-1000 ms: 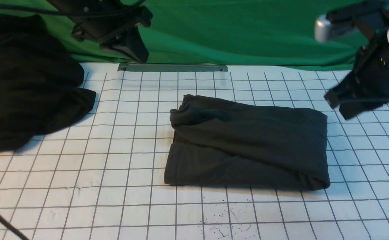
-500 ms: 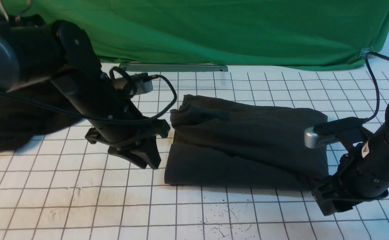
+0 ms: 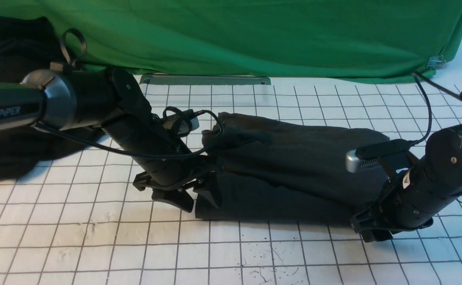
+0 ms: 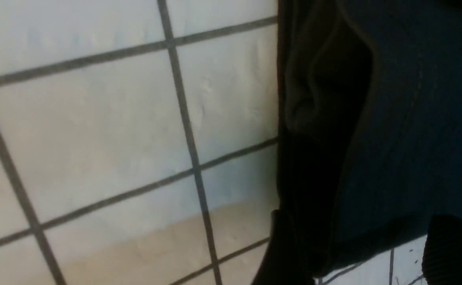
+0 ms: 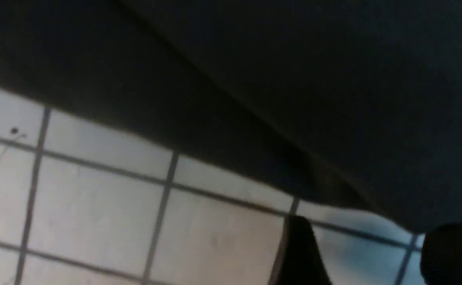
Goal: Fold a long-sleeved shirt over a white checkered tablecloth.
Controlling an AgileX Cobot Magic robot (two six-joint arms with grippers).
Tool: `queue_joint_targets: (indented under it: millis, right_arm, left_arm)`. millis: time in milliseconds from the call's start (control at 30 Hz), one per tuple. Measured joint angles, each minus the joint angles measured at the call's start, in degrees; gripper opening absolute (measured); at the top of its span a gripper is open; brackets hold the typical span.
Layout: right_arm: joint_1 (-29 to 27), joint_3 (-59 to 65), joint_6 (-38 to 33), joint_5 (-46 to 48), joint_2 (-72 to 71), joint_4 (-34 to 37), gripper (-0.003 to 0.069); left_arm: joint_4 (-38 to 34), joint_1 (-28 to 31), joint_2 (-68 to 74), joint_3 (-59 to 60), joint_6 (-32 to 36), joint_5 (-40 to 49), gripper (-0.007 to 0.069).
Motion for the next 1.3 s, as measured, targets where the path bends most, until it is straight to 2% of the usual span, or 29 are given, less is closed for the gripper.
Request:
queue_joint_targets:
  millis: [133,200,233,300,333,367,400,500,633,800,900,1000,1133,1300]
  right_arm:
    - [0.00,0.00,0.20,-1.99,0.87,-0.06,0.0398]
    - [0.00,0.00,0.59,-4.15,1.14,-0.15,0.0365]
    - [0.00,0.00,0.56,-4.15,1.14,-0.15,0.0365]
    - [-0.10,0.00,0.64,-6.06,1.14,-0.22,0.0248]
    - [-0.17,0.00,0.64,-6.26,1.14,-0.33,0.0223]
    - [-0.17,0.00,0.58,-6.85,1.14,-0.40,0.0129]
    - [-0.17,0.00,0.52,-6.97,1.14,-0.45,0.0072]
    - [-0.17,0.00,0.13,-6.26,1.01,-0.45,0.0031]
    - [-0.17,0.00,-1.38,-1.60,-1.08,-0.64,0.0026]
    - [-0.17,-0.05,-1.99,9.65,-7.38,-0.47,0.0026]
    - [-0.17,1.27,-1.99,14.88,-10.51,-0.16,0.0026]
    - [-0.17,3.22,-1.99,14.91,-11.09,-0.02,0.0025]
    - [-0.17,8.17,-1.99,9.68,-11.09,0.15,0.0025]
    - [-0.17,10.33,-1.28,6.22,-11.09,0.21,0.0037]
  left_arm:
    - [-1.74,0.00,0.10,0.00,0.90,-0.39,0.0332]
    - [-3.93,0.00,0.10,0.00,2.54,-0.41,0.0213]
    - [-4.04,0.00,0.10,0.00,2.68,-0.41,0.0203]
    - [-4.99,0.00,0.10,0.00,4.21,-0.41,0.0072]
    - [-5.04,0.00,0.10,0.00,4.21,-0.41,0.0064]
    - [-5.10,0.00,0.10,0.00,4.29,-0.41,0.0027]
    - [-5.10,0.00,0.10,0.00,4.29,-0.22,0.0008]
    - [-5.10,0.00,0.10,0.00,4.29,1.11,0.0001]
    - [-5.15,0.00,-1.67,0.00,4.29,4.71,0.0000]
    - [-5.09,-0.62,-8.20,0.74,4.29,11.18,0.0000]
    - [-3.90,-3.34,-12.56,3.95,4.29,10.74,0.0000]
    - [-2.96,-5.83,-13.88,6.98,4.23,8.35,0.0001]
    - [-1.79,-8.70,-13.30,10.88,4.12,4.48,0.0001]
    - [-0.68,-9.67,-12.63,11.69,3.82,1.25,0.0004]
